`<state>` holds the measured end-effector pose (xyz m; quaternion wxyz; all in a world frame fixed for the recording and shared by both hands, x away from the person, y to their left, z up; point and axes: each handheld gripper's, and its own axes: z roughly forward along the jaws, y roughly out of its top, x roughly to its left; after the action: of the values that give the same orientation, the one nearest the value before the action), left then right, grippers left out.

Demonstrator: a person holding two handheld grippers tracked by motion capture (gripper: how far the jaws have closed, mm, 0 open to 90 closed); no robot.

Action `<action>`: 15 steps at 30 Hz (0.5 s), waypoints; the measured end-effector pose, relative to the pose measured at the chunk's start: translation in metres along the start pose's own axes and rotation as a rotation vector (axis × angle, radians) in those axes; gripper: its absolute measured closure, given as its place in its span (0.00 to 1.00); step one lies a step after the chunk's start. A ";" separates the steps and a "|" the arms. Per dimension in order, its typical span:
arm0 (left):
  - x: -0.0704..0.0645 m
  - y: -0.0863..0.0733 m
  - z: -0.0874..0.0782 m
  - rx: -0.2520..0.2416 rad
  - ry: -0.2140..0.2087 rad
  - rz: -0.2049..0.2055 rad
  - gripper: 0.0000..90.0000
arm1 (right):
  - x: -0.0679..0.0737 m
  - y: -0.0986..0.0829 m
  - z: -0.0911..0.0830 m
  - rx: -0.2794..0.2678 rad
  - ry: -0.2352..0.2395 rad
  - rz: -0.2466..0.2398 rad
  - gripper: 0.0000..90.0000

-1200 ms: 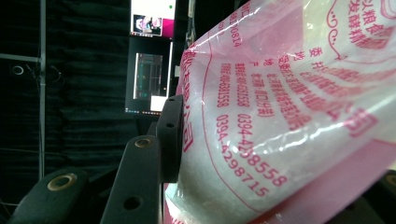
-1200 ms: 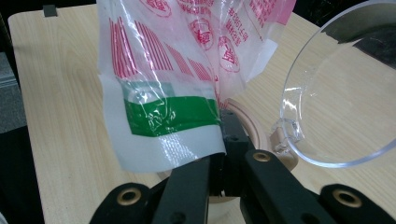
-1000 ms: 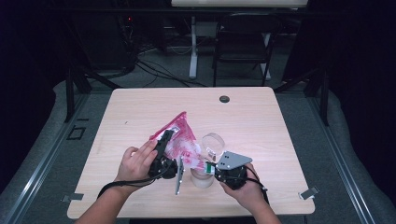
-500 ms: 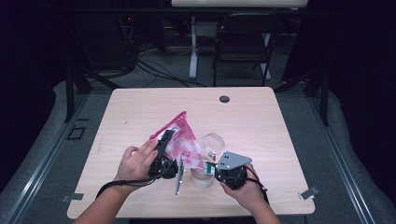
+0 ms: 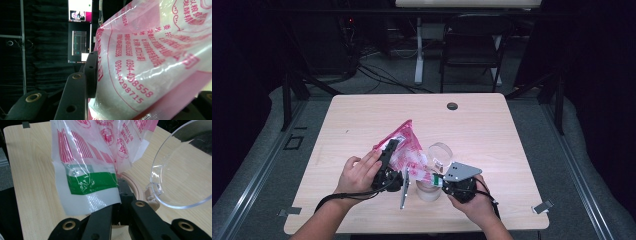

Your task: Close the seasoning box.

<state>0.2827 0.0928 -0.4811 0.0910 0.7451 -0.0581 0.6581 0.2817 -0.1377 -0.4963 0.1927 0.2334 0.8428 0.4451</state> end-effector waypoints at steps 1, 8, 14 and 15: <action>-0.002 -0.001 0.003 -0.039 0.024 -0.006 0.72 | 0.000 0.000 0.000 0.001 0.000 0.000 1.00; 0.000 0.000 0.001 -0.003 -0.004 0.001 0.71 | 0.000 0.000 0.000 -0.001 -0.004 0.002 1.00; 0.000 0.001 0.001 -0.003 -0.003 0.006 0.71 | 0.000 0.000 0.000 0.001 -0.006 0.002 1.00; 0.000 0.001 0.001 -0.003 -0.003 0.006 0.71 | 0.000 0.000 0.000 0.001 -0.005 0.002 1.00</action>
<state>0.2834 0.0921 -0.4811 0.0901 0.7458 -0.0613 0.6571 0.2813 -0.1374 -0.4963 0.1941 0.2352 0.8423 0.4445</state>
